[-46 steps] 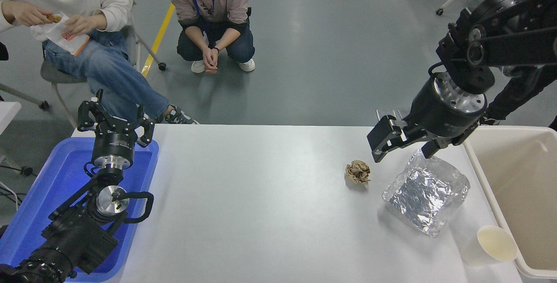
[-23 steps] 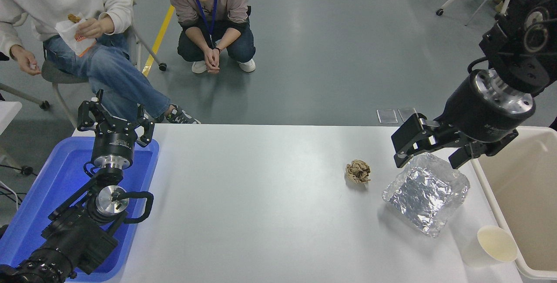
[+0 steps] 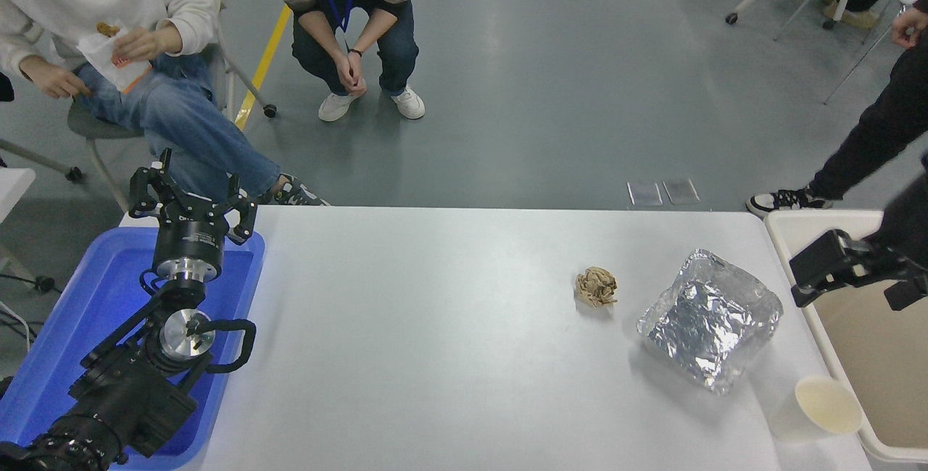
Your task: Pick up paper cup place in dustbin
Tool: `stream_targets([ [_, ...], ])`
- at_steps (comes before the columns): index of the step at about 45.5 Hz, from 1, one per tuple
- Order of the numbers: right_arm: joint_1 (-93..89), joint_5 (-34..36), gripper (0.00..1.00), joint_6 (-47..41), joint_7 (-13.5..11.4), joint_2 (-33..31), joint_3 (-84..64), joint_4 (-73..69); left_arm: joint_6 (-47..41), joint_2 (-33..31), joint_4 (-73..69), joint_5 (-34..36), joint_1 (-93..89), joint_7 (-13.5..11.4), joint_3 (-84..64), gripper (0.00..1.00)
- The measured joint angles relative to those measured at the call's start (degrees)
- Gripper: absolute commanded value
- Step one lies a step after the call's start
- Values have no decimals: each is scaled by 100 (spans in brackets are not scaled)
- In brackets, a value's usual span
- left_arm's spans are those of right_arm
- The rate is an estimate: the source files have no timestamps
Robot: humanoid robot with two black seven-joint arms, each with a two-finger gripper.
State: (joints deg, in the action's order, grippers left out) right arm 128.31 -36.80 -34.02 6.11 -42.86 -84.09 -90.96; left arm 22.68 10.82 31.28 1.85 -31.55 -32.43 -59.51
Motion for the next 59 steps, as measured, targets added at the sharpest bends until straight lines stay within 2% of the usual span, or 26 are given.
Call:
stream_targets([
  [11, -1514, -1087, 100, 559, 12, -1143, 799, 470, 0, -2, 1, 1, 1, 0, 1, 99],
  [21, -3530, -1694, 100, 1000, 23, -1546, 2351, 1073, 0, -1, 1, 0, 0, 0, 1, 99],
  [34, -5156, -2128, 100, 1301, 29, -1628, 3663, 1714, 0, -1, 1, 0, -1, 0, 1, 99],
  [50, -5817, -2207, 100, 1601, 48, -1411, 4181, 2238, 0, -1, 1, 0, -8, 0, 1, 99],
  [59, -6100, -2196, 99, 1720, 156, -1272, 4329, 2502, 0, -1, 1, 0, -9, 0, 1, 99],
])
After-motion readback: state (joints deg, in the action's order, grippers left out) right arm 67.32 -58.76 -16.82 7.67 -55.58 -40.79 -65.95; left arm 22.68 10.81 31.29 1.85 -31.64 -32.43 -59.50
